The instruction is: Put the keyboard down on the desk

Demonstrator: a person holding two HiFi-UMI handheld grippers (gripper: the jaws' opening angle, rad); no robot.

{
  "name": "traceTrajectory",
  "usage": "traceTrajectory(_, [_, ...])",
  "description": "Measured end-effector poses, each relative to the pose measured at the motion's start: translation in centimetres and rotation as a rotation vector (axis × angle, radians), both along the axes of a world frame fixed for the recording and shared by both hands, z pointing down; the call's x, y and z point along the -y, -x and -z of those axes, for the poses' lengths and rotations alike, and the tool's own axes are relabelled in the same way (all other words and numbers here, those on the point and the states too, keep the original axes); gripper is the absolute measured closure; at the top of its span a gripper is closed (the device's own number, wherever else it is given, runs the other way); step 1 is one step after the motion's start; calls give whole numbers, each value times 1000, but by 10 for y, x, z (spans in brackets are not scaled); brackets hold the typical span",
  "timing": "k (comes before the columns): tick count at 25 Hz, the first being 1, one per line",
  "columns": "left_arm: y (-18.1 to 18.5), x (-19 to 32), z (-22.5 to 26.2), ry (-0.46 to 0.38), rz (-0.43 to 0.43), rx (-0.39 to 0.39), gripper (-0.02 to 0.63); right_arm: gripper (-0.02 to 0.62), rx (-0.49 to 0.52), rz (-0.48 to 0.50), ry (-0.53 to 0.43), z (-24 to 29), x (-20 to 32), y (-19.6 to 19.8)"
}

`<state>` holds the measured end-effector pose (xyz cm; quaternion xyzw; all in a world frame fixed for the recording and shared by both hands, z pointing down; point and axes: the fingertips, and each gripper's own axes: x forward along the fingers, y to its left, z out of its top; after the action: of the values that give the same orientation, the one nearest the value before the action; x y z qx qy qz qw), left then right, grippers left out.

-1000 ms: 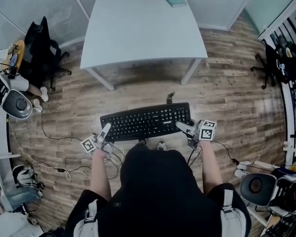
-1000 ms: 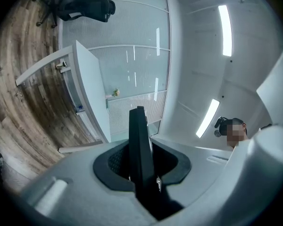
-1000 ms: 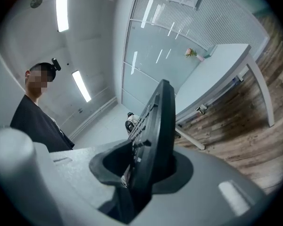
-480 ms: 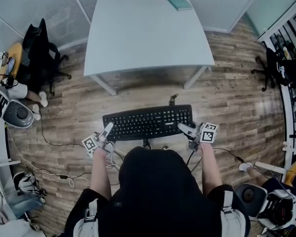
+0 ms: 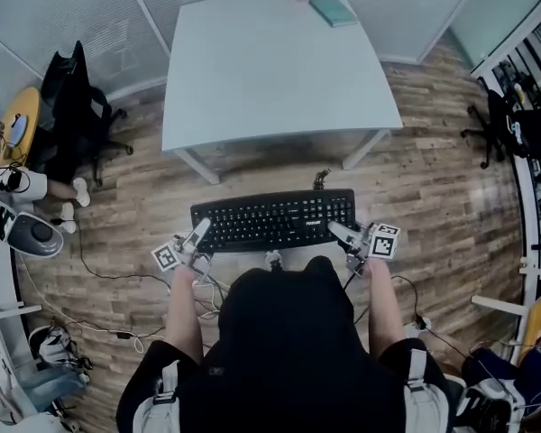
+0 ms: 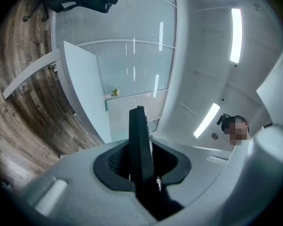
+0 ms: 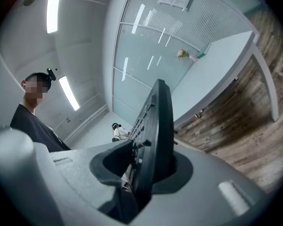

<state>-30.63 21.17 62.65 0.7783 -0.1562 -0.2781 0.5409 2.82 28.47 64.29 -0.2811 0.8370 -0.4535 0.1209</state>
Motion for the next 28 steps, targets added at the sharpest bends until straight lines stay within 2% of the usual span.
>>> traceTrajectory(13, [10,26,-9,13,2,19,520,472,44,3,46,-12,29,11])
traceTrajectory(21, [3,62,-15,24,36,37,520,474,10,32,59,-19,78,-1])
traceTrajectory(28, [-19,96,-16,37,45,52,520,472,27,40,72,-21,114,-21])
